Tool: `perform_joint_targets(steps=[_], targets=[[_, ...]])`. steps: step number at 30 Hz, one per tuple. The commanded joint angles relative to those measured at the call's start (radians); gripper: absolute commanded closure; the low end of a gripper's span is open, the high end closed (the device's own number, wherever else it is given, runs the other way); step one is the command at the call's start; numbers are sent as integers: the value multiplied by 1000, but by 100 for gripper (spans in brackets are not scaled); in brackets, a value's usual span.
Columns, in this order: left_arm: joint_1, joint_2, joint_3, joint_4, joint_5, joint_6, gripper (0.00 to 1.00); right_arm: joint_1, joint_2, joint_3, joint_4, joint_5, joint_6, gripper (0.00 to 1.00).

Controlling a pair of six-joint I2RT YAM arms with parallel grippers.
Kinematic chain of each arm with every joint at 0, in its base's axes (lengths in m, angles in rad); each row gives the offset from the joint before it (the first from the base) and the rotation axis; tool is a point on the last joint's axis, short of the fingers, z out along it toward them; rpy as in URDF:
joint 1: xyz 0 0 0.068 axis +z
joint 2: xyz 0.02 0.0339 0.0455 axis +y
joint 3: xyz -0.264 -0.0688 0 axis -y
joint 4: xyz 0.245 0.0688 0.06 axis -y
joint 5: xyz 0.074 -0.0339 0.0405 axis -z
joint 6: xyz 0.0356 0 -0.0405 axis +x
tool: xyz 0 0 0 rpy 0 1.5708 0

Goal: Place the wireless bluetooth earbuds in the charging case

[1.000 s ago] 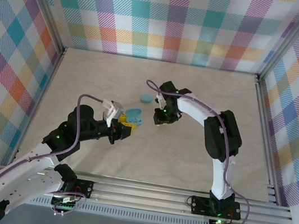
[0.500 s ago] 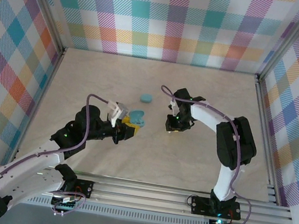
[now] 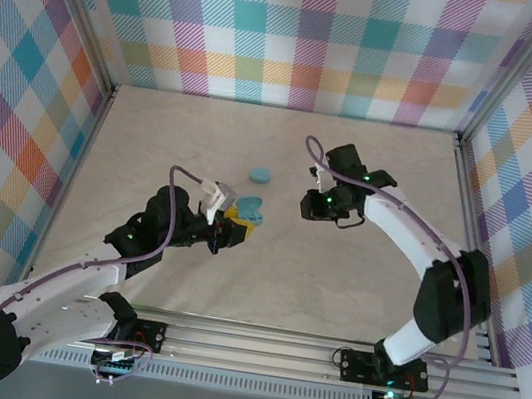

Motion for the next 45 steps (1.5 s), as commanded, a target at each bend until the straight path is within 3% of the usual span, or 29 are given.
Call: perform_joint_targets(steps=[1, 15, 27, 45], targets=[[2, 22, -17, 103, 23, 24, 100, 4, -89, 4, -44, 5, 35, 78], [3, 131, -18, 302, 118, 93, 100, 198, -296, 116, -16, 59, 87, 80], [3, 150, -30, 390, 145, 114, 100, 337, -234, 144, 93, 62, 122, 80], [3, 103, -30, 324, 127, 126, 100, 372, -171, 169, 78, 55, 117, 80]])
